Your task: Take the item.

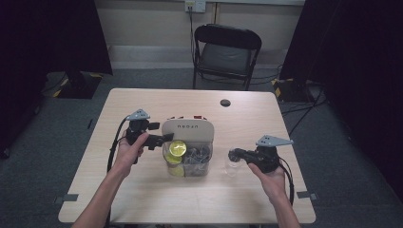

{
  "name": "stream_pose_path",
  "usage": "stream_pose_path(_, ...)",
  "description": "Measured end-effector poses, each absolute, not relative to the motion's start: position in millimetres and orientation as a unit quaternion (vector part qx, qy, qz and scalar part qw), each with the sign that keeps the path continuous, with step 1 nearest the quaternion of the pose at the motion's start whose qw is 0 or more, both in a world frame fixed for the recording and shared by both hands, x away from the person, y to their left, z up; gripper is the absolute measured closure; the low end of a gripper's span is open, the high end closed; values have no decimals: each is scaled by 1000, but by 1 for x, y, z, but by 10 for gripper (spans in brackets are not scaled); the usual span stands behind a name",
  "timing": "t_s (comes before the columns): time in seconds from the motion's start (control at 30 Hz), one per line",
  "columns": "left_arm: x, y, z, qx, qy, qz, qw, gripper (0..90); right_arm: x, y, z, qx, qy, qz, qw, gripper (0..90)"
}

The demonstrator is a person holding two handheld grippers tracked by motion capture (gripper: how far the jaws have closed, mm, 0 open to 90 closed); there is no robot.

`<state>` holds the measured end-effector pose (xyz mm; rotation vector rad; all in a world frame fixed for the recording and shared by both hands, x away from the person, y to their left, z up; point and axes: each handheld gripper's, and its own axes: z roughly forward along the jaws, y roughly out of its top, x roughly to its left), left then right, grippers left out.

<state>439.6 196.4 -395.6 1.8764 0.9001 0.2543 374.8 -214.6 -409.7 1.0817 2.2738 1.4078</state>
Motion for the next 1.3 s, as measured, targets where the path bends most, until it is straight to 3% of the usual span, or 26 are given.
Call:
stream_pose_path(0.23, 440, 197, -396, 776, 372, 105, 499, 156, 375, -215, -412, 374, 784, 480, 124, 900)
stream_pose_path(0.6, 440, 196, -396, 777, 371, 104, 498, 156, 375, -213, -410, 367, 788, 479, 125, 748)
stream_pose_path(0.93, 439, 196, -396, 777, 372, 107, 497, 159, 375, -215, -407, 382, 779, 480, 133, 567)
stream_pose_path(1.3, 438, 198, -396, 774, 376, 107, 498, 165, 372, -226, -406, 413, 755, 492, 131, 304)
